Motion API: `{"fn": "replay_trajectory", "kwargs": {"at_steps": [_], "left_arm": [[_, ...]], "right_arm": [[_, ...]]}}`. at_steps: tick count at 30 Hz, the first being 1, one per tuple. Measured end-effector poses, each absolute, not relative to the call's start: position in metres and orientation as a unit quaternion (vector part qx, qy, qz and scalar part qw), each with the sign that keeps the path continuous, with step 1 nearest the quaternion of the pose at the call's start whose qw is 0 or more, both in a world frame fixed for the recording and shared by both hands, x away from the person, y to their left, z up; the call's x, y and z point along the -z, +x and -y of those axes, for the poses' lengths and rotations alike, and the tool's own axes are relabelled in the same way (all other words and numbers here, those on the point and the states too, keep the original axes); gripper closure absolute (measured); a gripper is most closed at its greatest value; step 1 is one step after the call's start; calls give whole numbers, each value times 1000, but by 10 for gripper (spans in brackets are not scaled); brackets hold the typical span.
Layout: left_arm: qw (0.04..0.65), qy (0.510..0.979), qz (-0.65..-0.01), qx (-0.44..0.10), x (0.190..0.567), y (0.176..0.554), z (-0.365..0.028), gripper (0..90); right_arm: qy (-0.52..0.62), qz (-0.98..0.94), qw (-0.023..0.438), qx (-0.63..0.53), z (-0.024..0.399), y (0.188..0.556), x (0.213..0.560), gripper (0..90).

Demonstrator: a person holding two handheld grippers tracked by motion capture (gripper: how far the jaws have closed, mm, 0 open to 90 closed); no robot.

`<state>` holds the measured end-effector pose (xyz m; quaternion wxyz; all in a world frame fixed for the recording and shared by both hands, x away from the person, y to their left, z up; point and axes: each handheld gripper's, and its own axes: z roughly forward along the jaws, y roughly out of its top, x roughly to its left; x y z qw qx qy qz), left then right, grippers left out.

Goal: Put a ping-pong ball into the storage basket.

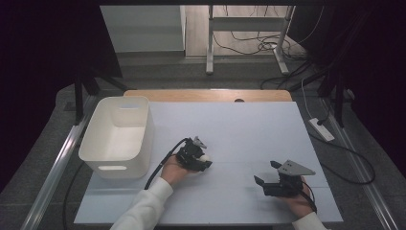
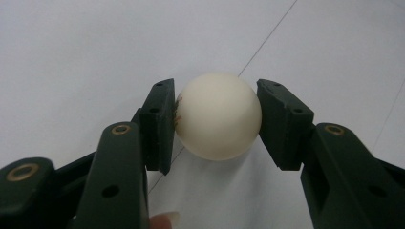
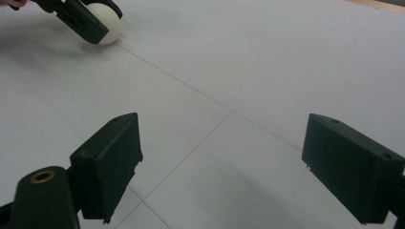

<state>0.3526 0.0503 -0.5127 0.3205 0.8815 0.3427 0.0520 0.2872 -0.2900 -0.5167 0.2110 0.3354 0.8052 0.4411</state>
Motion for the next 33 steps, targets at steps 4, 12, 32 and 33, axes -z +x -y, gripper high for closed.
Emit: {"fn": "replay_trajectory", "kwargs": {"at_steps": [4, 12, 32, 33], "left_arm": [[329, 879, -341, -54, 509, 350, -51, 507], [350, 870, -342, -70, 498, 344, -57, 506], [382, 856, -337, -85, 479, 335, -66, 505], [387, 854, -336, -88, 475, 333, -67, 505]], "right_arm": [[336, -805, 211, -441, 290, 287, 517, 132], [335, -805, 211, -441, 290, 287, 517, 132], [334, -807, 211, -439, 290, 288, 517, 133], [334, -807, 211, -439, 290, 288, 517, 133]]}}
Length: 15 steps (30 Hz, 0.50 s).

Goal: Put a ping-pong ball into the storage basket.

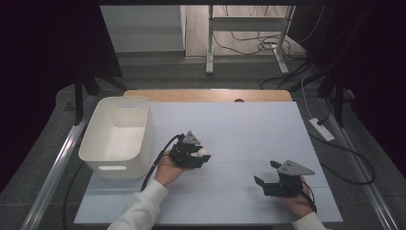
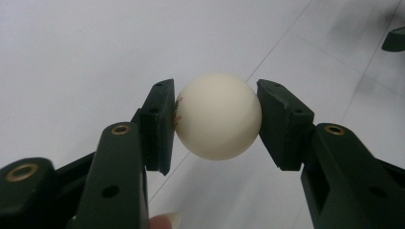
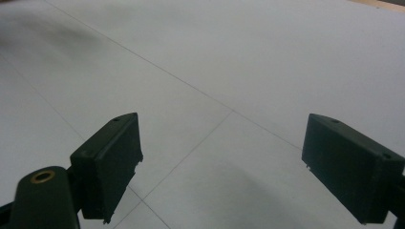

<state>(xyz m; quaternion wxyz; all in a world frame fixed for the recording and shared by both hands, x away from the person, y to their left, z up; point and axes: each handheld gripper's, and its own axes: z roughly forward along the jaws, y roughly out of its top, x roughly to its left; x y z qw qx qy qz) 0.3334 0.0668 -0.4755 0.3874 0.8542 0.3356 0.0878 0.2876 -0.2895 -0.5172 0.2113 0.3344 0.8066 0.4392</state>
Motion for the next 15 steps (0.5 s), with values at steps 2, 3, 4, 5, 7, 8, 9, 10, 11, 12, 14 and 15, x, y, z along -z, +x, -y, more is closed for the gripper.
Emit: {"fn": "replay_trajectory", "kwargs": {"at_steps": [2, 3, 4, 5, 7, 8, 9, 10, 11, 12, 14, 15], "left_arm": [[388, 854, -335, -88, 475, 333, -67, 505], [391, 853, -335, -88, 474, 333, -68, 505], [394, 851, -337, -88, 473, 332, -68, 505], [393, 851, -337, -88, 473, 332, -69, 505], [394, 850, -337, -89, 472, 332, -69, 505], [395, 850, -338, -89, 472, 332, -70, 505], [396, 849, -339, -89, 471, 332, -70, 505], [397, 848, -339, -89, 471, 332, -70, 505], [398, 848, -339, -89, 471, 332, -70, 505], [398, 848, -339, -90, 471, 332, -71, 505], [399, 846, -342, -91, 471, 332, -72, 505], [400, 845, -343, -91, 470, 332, -72, 505]], "right_arm": [[334, -807, 211, -439, 289, 288, 517, 133], [334, -807, 211, -439, 289, 288, 517, 133], [334, -807, 211, -439, 289, 288, 517, 133], [334, -807, 211, -439, 289, 288, 517, 133], [333, -807, 212, -439, 289, 288, 517, 133], [334, -807, 212, -439, 289, 288, 517, 133], [334, -807, 212, -439, 289, 288, 517, 133], [334, -807, 212, -439, 289, 288, 517, 133], [334, -807, 212, -439, 289, 288, 517, 133], [334, -807, 212, -439, 289, 288, 517, 133], [333, -807, 212, -439, 289, 288, 517, 133], [334, -807, 212, -439, 289, 288, 517, 133]]}}
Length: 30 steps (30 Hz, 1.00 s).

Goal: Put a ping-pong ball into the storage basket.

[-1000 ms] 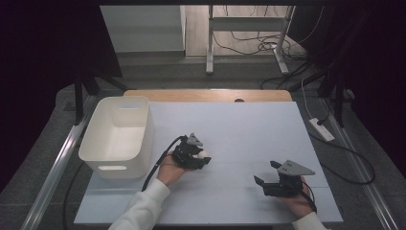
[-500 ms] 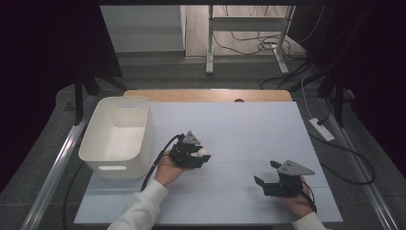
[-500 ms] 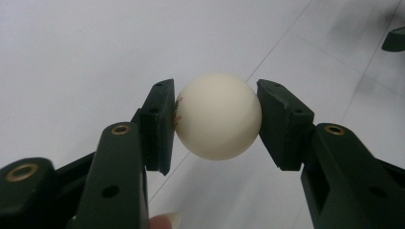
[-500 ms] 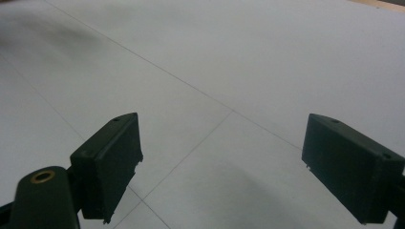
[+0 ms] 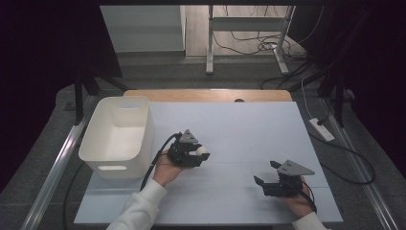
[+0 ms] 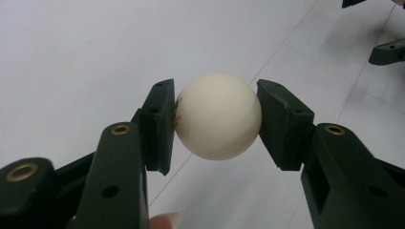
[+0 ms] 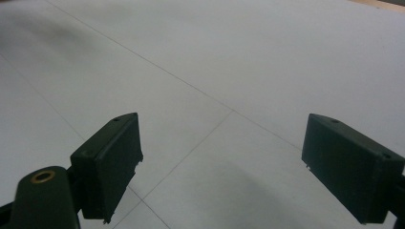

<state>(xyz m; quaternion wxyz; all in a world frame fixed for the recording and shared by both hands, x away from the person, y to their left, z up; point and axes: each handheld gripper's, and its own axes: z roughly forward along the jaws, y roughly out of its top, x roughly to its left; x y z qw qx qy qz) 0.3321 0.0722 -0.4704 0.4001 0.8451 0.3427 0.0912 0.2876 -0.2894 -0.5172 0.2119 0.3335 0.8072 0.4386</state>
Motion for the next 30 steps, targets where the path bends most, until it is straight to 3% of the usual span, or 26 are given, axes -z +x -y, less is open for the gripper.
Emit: {"fn": "replay_trajectory", "kwargs": {"at_steps": [30], "left_arm": [[417, 833, -347, -107, 458, 330, -80, 505]], "right_arm": [[333, -808, 211, -439, 289, 288, 518, 134]]}}
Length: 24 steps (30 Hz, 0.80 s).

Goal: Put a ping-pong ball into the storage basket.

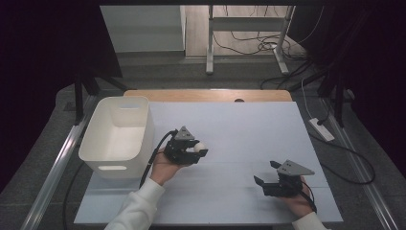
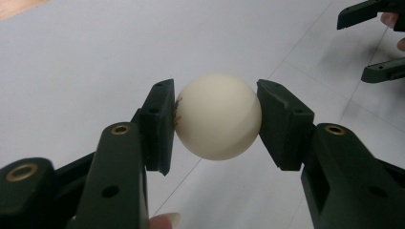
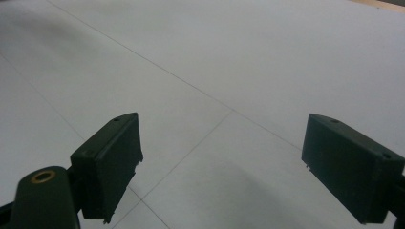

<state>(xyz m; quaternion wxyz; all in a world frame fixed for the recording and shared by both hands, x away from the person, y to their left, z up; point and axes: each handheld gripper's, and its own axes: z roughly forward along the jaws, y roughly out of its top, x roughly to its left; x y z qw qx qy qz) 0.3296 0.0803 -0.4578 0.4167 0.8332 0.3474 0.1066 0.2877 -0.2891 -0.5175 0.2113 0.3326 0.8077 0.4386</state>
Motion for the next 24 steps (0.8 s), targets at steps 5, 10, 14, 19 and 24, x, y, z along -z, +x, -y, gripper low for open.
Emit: {"fn": "replay_trajectory", "kwargs": {"at_steps": [5, 10, 14, 19, 24], "left_arm": [[419, 831, -349, -109, 456, 330, -83, 505], [419, 830, -351, -111, 455, 329, -86, 505], [419, 829, -352, -111, 455, 329, -86, 505], [417, 830, -353, -113, 455, 329, -87, 504], [417, 829, -354, -116, 454, 329, -89, 504]], "right_arm": [[333, -808, 211, -438, 289, 288, 518, 133], [333, -808, 212, -438, 289, 288, 518, 133], [332, -808, 213, -437, 289, 288, 518, 133], [333, -809, 212, -436, 289, 288, 518, 134], [333, -809, 212, -435, 289, 288, 518, 134]]}}
